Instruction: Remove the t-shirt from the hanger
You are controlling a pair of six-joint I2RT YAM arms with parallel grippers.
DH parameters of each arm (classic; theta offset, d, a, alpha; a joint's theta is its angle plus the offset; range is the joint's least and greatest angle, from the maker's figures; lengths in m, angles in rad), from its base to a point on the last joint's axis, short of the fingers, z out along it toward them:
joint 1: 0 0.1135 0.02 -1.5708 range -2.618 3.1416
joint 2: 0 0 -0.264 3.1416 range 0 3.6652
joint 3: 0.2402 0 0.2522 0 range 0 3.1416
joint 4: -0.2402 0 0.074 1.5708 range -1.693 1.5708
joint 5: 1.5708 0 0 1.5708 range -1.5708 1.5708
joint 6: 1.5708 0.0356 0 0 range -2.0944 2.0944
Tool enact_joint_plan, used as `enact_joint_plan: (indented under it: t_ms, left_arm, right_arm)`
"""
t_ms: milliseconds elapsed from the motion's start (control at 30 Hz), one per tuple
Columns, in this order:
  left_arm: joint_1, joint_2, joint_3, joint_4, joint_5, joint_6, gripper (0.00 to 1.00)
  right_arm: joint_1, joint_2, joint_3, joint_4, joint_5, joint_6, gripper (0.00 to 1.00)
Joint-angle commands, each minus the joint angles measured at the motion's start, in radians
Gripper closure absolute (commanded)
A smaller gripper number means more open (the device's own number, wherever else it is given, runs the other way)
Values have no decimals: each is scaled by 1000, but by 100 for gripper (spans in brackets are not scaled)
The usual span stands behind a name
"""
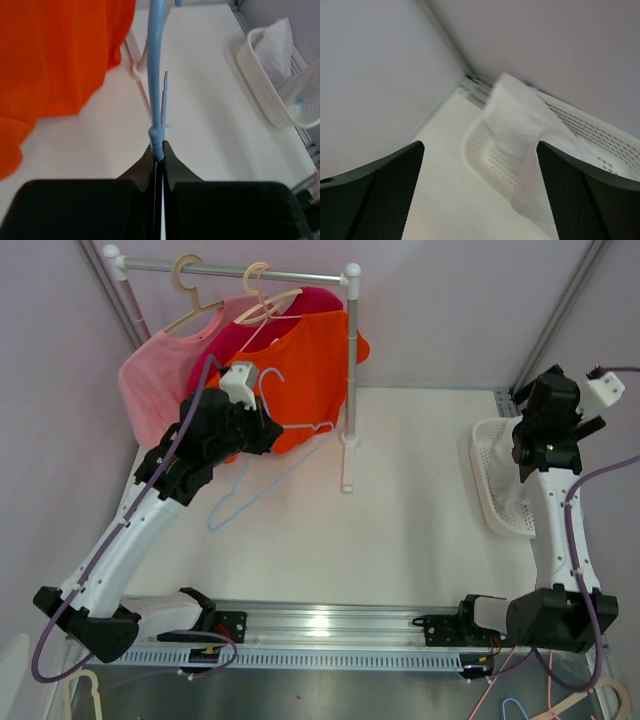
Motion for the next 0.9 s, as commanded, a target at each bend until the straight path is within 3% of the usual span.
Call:
enact_joint_plan:
  t_ms: [0,167,300,367,433,533,667,767,867]
  left_arm:
    - [14,21,91,91,-103,158,100]
    - [69,113,172,93,-33,167,99]
    - [103,197,262,36,27,146,99]
    - [109,222,278,37,27,146,99]
    - [123,234,293,45,17,143,99]
    - [149,263,316,103,41,161,100]
    - [164,324,365,164,59,199,99]
    - [164,346,405,226,90,208,99]
    - [158,361,459,281,118,209,100]
  right_arm:
    - [94,-130,131,52,-78,-201,1]
    - [81,-116,143,-16,48,-202,1]
    - [-45,-57,131,-98,43,-96,1]
    - [-65,-21,133,-150,115,-16,1]
    - [-68,4,168,-232,87,25,1]
    - [-21,-11,185,-219,-39,4,1]
    - [203,-127,87,-140,8,-31,1]
    - [274,-255,-2,-60,-5,-30,0]
    - [283,-284,-27,-43,-35,-39,1]
